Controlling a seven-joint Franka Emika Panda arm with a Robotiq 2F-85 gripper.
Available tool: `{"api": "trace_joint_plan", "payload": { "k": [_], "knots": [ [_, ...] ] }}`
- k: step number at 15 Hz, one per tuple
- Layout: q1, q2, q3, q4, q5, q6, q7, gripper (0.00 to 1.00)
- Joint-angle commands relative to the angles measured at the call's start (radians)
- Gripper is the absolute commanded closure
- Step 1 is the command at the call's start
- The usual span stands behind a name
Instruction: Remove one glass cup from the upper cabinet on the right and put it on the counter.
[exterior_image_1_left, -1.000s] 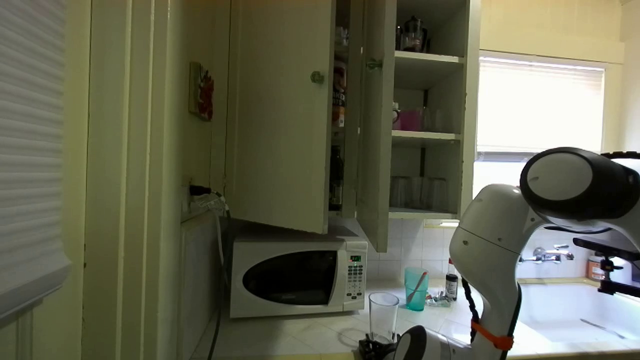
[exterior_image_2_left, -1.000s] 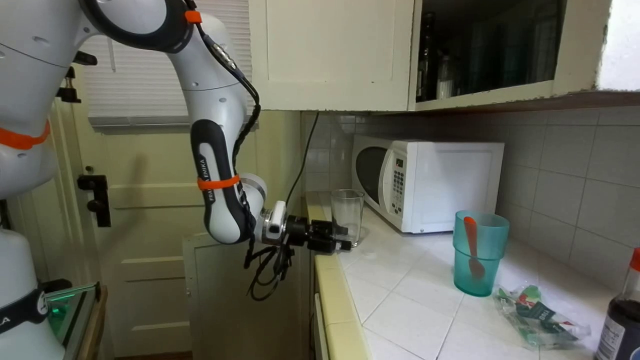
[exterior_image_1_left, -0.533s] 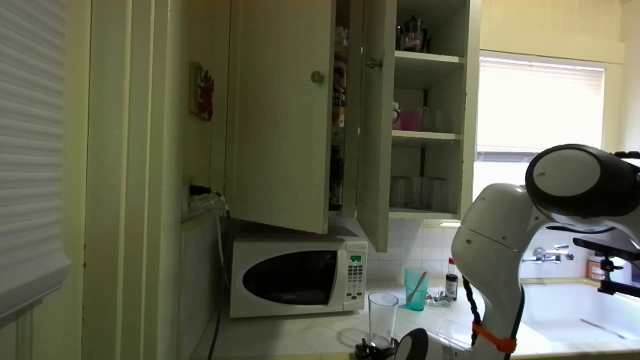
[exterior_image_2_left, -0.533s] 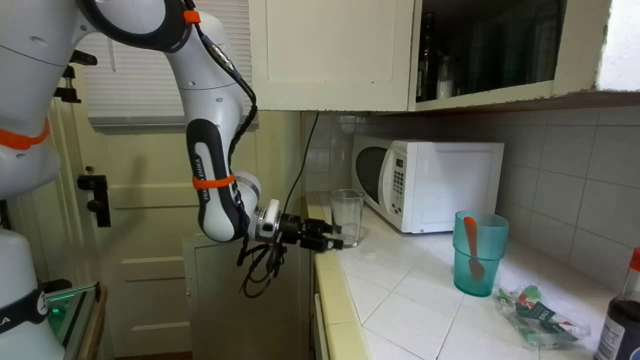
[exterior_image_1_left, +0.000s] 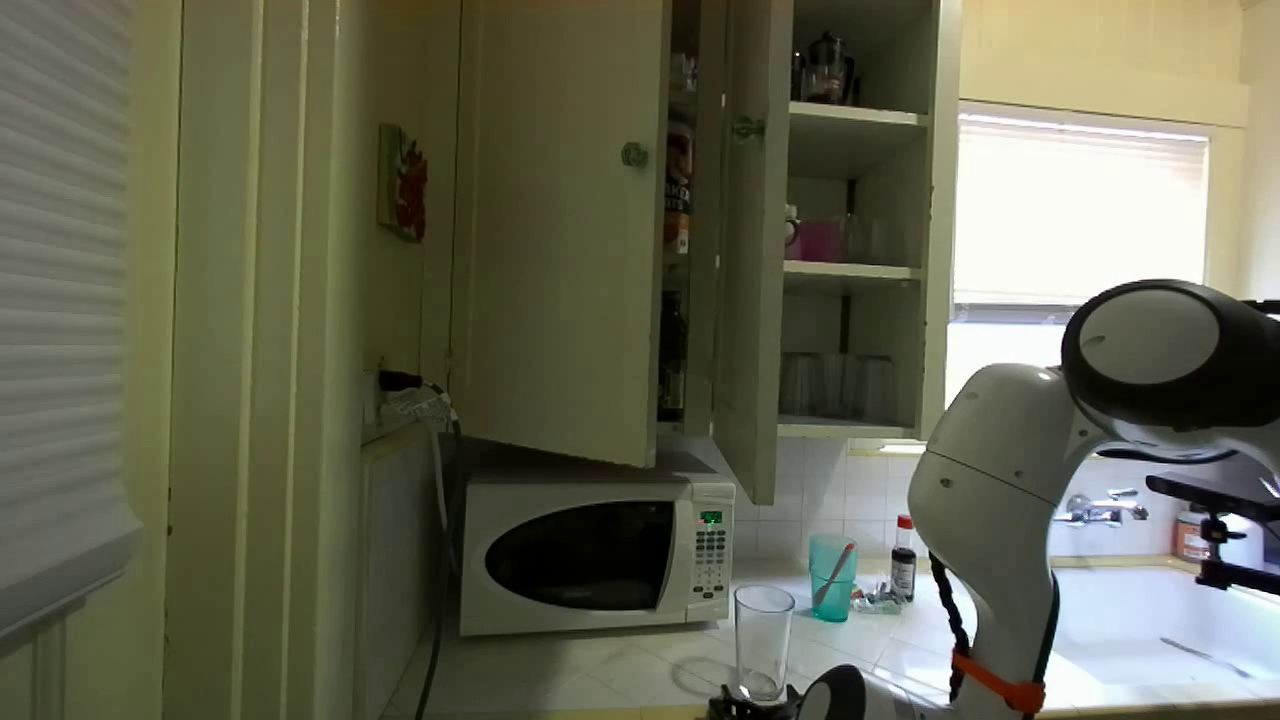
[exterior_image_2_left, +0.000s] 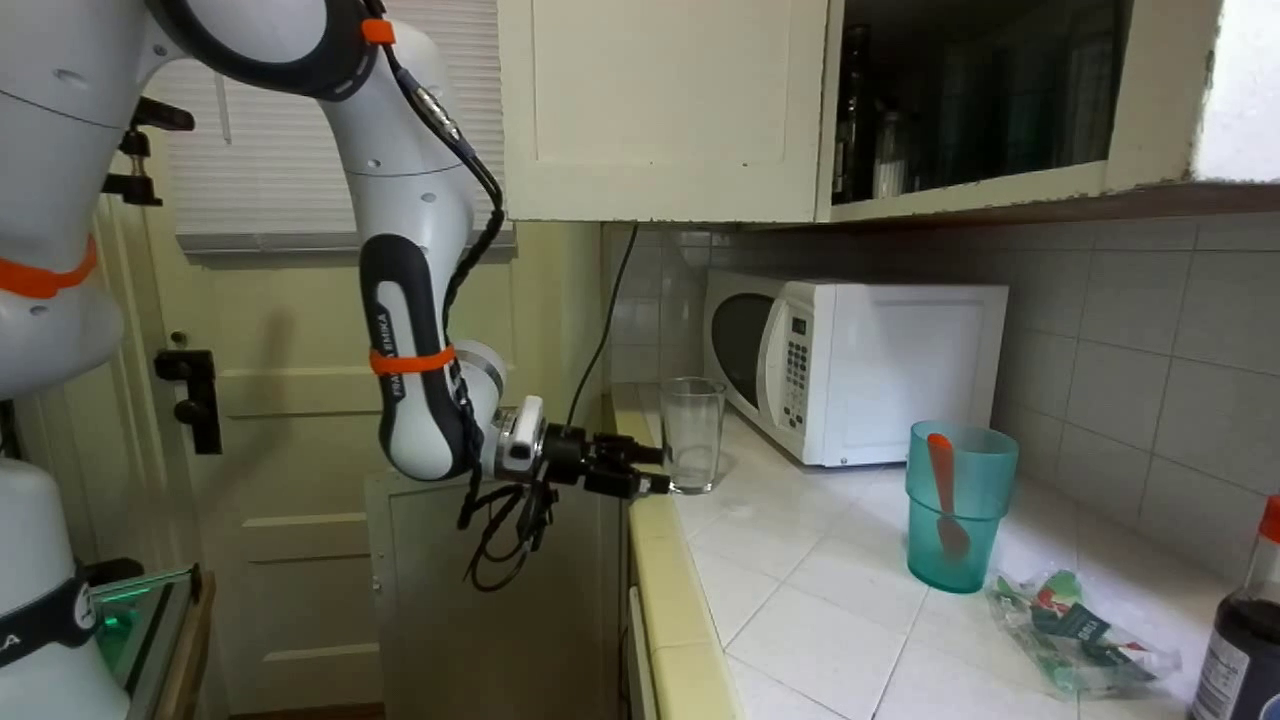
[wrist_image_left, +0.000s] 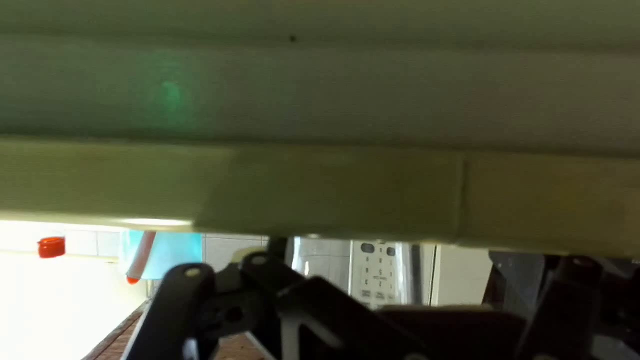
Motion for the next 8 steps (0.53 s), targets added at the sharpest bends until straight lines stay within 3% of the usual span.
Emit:
{"api": "trace_joint_plan", "payload": {
  "k": [1,6,8],
  "knots": [
    [-0.042,-0.011,0.033,-0.09,0.025,-0.02,0.029,0.0],
    [-0.135,-0.099,0.12,-0.224,0.006,-0.032,0.029,0.0],
    [-0.143,-0.143,0.132,-0.281,0.031,-0.052,0.032,0.0]
  ]
}}
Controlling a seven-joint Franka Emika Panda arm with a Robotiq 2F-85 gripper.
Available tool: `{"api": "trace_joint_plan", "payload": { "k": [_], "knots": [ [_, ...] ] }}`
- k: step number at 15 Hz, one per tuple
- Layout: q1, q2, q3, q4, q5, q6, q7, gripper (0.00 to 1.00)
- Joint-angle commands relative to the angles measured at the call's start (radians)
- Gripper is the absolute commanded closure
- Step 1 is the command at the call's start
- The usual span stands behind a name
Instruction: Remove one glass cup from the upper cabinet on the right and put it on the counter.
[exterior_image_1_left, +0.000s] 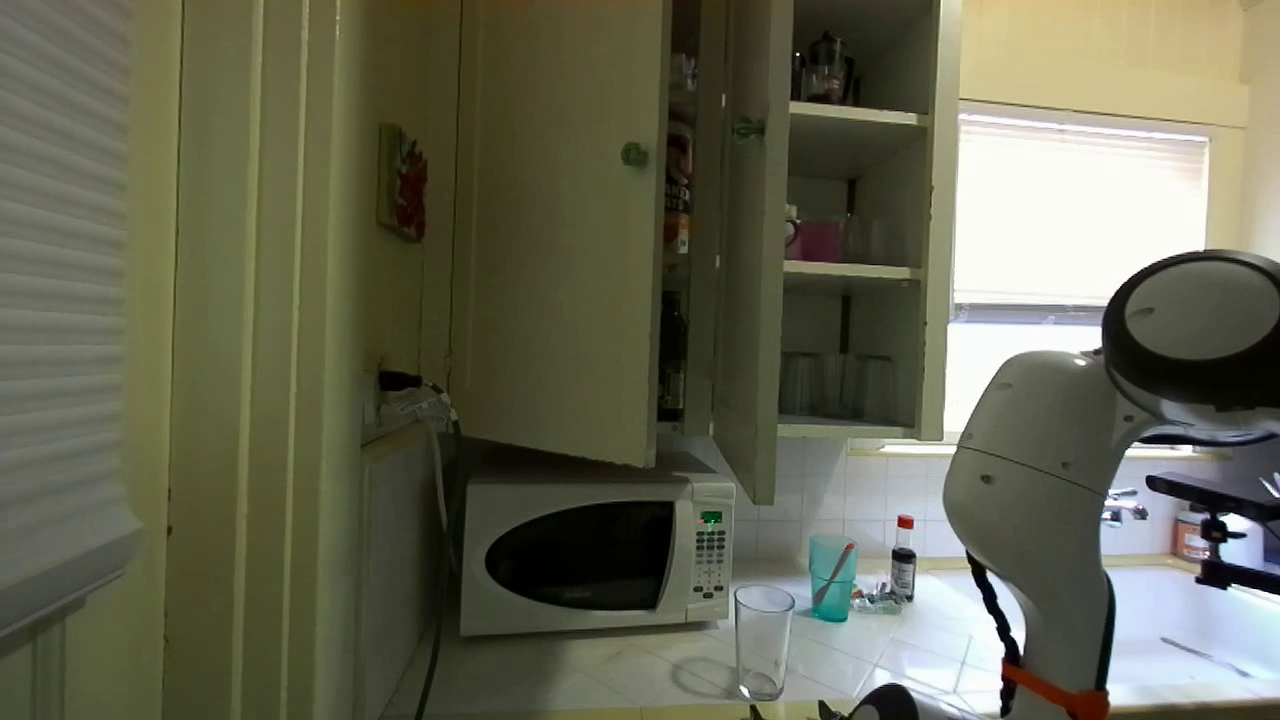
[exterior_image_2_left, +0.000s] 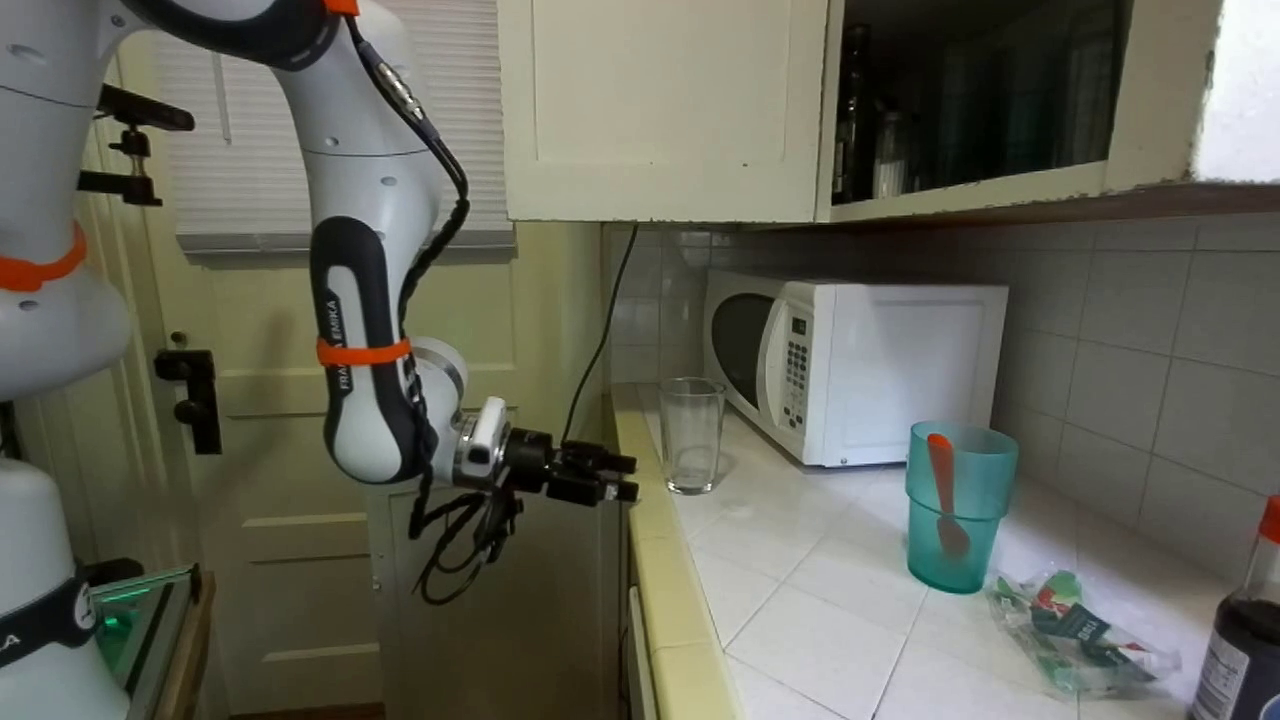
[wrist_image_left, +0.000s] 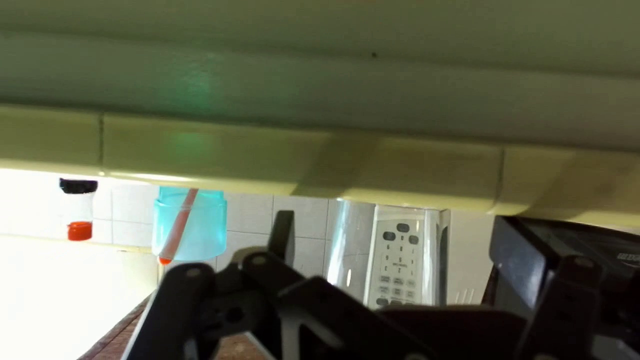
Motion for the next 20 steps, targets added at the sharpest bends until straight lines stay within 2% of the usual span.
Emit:
{"api": "trace_joint_plan", "payload": {
  "k": [1,3,4,5,7,9,10,11,12,13,17,18,20],
  "knots": [
    [-0.035,-0.102,0.029,-0.161,0.029,-0.014,0.033,0.0],
    [-0.047,-0.136,0.027,-0.224,0.026,0.0,0.018,0.0],
    [0.138,-0.119,-0.156,-0.134,0.039,0.053,-0.009,0.0],
    [0.16,-0.144,-0.191,-0.152,0.031,0.072,-0.029,0.0],
    [0.269,-0.171,-0.336,-0.139,0.054,0.097,-0.084,0.0],
    [0.345,-0.19,-0.469,-0.122,0.003,0.157,-0.186,0.0],
    [0.368,-0.209,-0.52,-0.117,-0.001,0.192,-0.234,0.0],
    [0.382,-0.29,-0.563,-0.189,-0.036,0.239,-0.261,0.0],
    [0.396,-0.286,-0.605,-0.158,-0.062,0.289,-0.318,0.0],
    [0.427,-0.291,-0.622,-0.124,-0.012,0.332,-0.404,0.0],
    [0.436,-0.414,-0.741,-0.156,-0.009,0.472,-0.661,0.0],
    [0.433,-0.406,-0.768,-0.119,-0.008,0.506,-0.72,0.0],
    [0.425,-0.453,-0.816,-0.12,-0.008,0.572,-0.818,0.0]
  ]
}}
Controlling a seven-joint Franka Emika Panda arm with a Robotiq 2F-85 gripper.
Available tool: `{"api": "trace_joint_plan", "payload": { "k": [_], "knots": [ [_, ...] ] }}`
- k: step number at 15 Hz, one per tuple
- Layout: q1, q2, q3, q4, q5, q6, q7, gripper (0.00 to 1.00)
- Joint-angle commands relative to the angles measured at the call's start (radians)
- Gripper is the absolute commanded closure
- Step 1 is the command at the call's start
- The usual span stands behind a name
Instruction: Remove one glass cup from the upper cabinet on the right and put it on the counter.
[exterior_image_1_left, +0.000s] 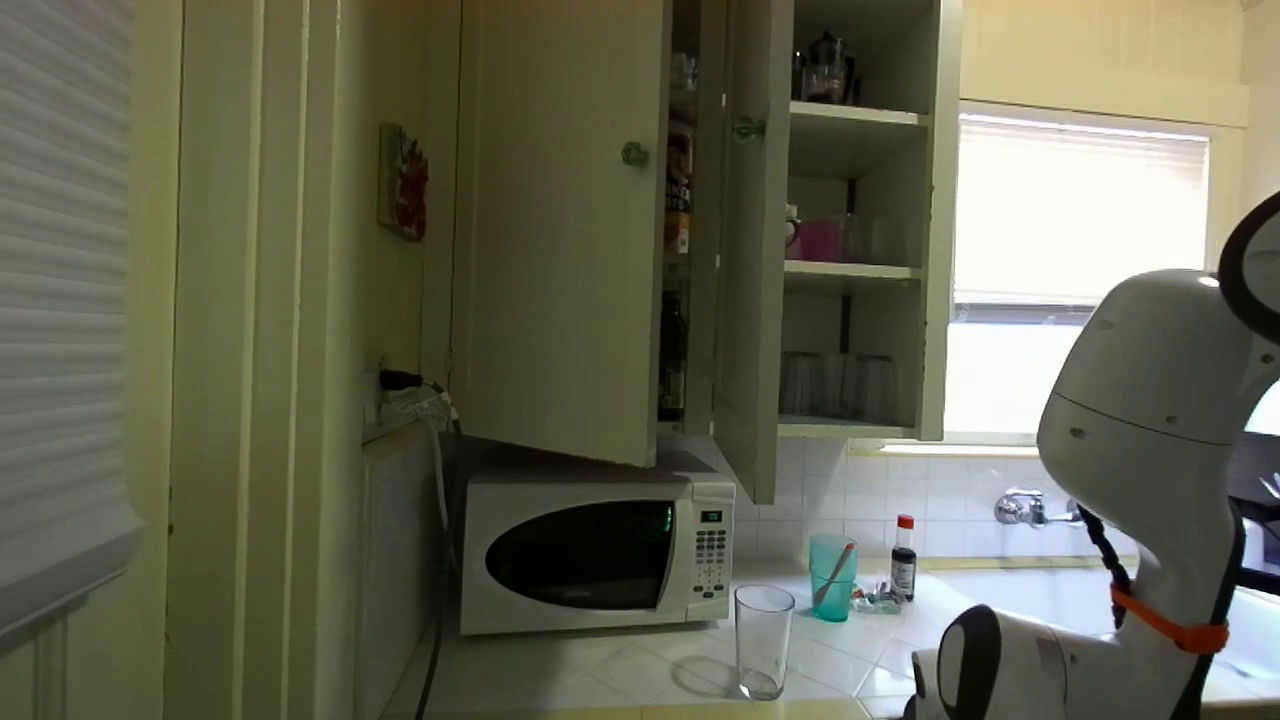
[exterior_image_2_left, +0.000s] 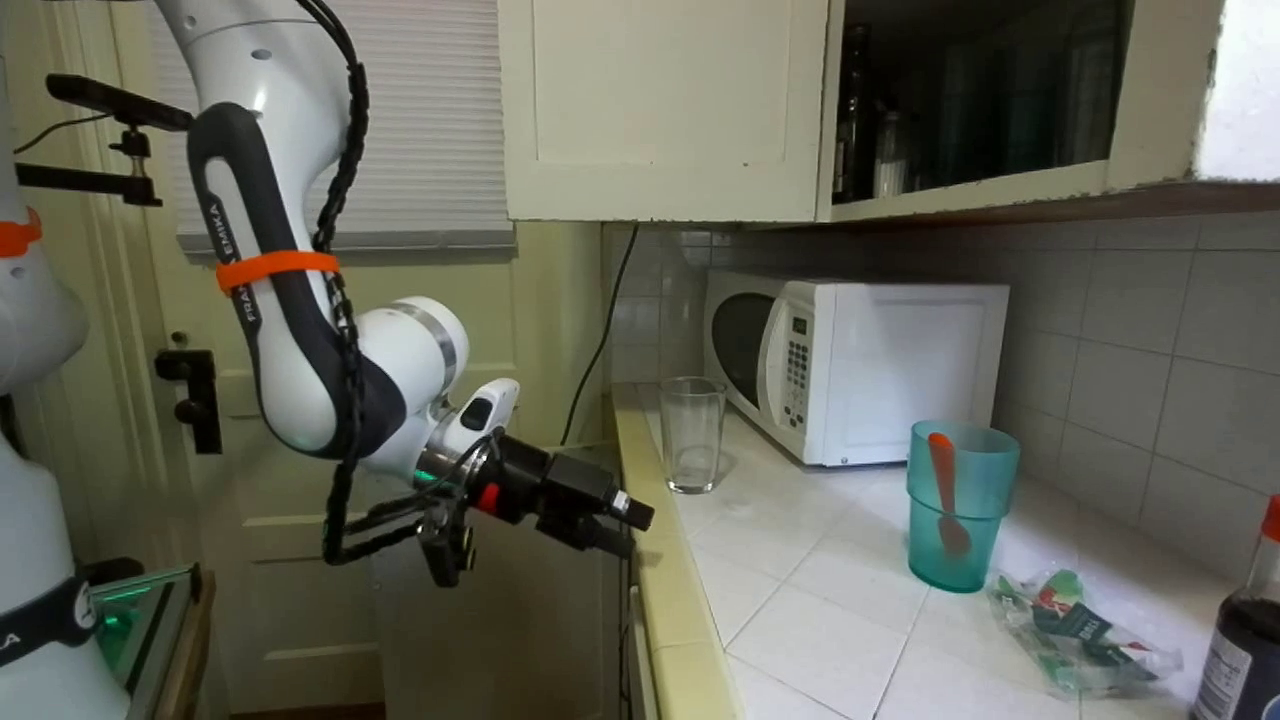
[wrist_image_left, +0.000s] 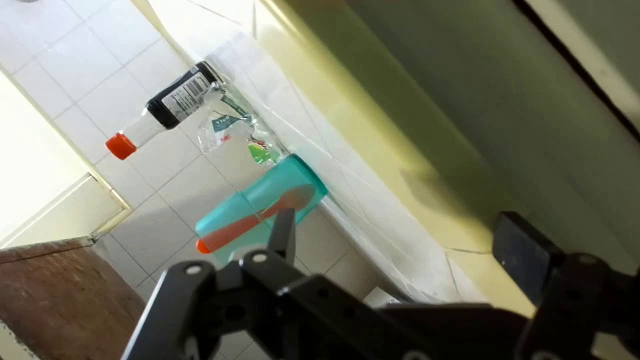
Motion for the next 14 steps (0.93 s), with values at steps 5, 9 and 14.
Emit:
{"api": "trace_joint_plan", "payload": {
  "k": [5,9,14],
  "knots": [
    [-0.036,-0.26,-0.216,-0.029,0.004,0.207,-0.266,0.0],
    [-0.021,-0.263,-0.285,0.0,0.007,0.206,-0.29,0.0],
    [-0.027,-0.304,-0.305,-0.01,0.006,0.221,-0.314,0.0]
  ]
}}
